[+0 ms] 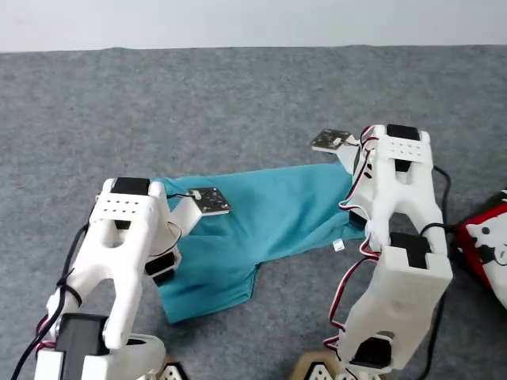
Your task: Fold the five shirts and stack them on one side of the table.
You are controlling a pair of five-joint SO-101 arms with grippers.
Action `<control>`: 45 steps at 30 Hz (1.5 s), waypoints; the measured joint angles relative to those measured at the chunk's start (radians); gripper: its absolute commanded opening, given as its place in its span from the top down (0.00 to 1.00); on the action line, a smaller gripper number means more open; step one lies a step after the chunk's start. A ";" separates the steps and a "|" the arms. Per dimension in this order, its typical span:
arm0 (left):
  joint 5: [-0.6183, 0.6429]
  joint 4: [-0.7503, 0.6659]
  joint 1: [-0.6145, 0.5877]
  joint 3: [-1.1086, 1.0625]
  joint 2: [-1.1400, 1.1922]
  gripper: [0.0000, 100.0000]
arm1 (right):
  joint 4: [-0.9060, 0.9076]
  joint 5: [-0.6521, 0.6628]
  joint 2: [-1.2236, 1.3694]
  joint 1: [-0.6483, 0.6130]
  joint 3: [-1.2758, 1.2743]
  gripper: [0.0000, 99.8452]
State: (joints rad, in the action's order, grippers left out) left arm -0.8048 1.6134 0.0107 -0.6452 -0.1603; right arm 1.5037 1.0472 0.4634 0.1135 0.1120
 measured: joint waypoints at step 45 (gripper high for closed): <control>0.336 -0.284 -0.176 -0.126 -0.545 0.89 | -0.184 -0.284 -0.075 0.006 0.037 0.94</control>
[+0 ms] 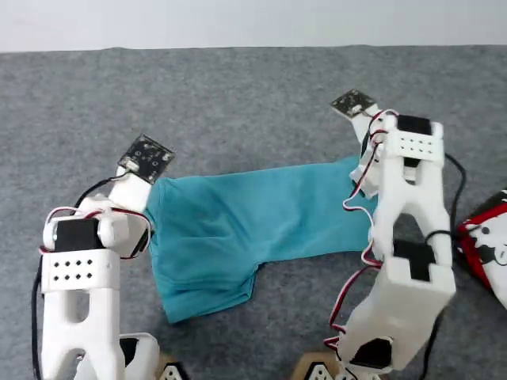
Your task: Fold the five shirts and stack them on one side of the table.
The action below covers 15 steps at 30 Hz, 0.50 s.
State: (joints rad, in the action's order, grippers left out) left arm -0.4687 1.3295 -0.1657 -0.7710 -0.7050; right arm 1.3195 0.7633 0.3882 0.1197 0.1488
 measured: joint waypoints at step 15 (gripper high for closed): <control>0.008 -0.129 -0.072 -0.133 -0.003 0.89 | -0.405 -0.002 0.195 -0.038 0.000 0.94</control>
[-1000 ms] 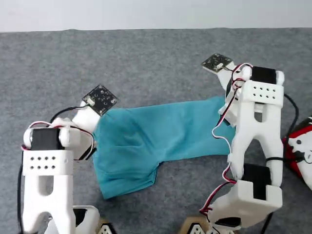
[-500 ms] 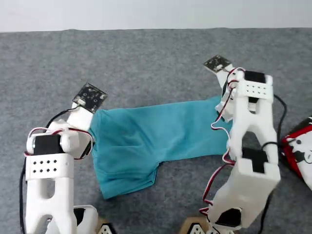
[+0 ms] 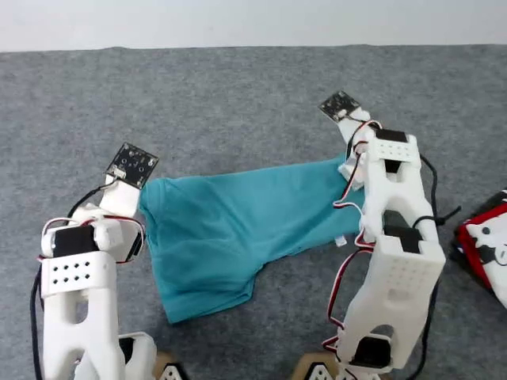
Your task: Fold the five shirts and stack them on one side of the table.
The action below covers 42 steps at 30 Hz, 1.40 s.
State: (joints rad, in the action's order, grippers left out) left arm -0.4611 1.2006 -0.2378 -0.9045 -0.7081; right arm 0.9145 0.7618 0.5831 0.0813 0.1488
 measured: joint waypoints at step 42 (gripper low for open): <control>0.021 0.049 0.000 0.000 -0.089 0.89 | 0.548 0.000 0.232 -0.097 0.690 0.94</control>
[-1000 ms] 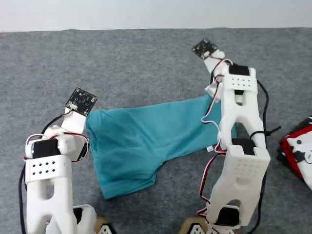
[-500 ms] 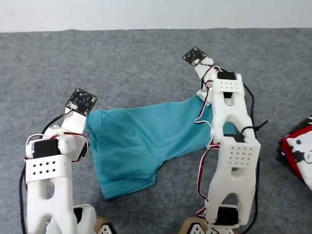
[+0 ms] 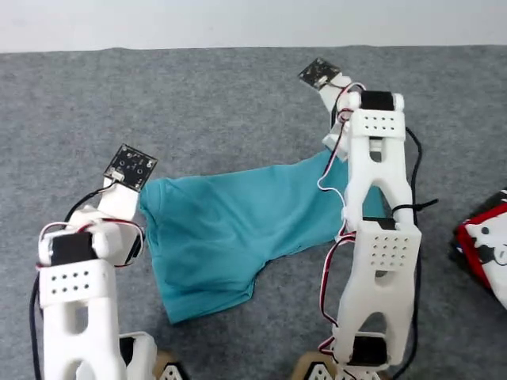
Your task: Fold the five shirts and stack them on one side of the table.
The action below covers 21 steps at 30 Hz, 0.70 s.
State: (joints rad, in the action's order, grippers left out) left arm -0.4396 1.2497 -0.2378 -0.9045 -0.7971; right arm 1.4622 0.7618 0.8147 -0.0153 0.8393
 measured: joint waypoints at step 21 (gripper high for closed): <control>0.204 0.115 -0.368 0.002 -0.180 0.89 | 0.292 -0.121 -0.496 -0.264 -0.450 0.94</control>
State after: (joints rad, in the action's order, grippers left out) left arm -0.2355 1.3648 -0.6061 -0.9030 -0.9766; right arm 1.7538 0.6406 0.3191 -0.2793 0.3897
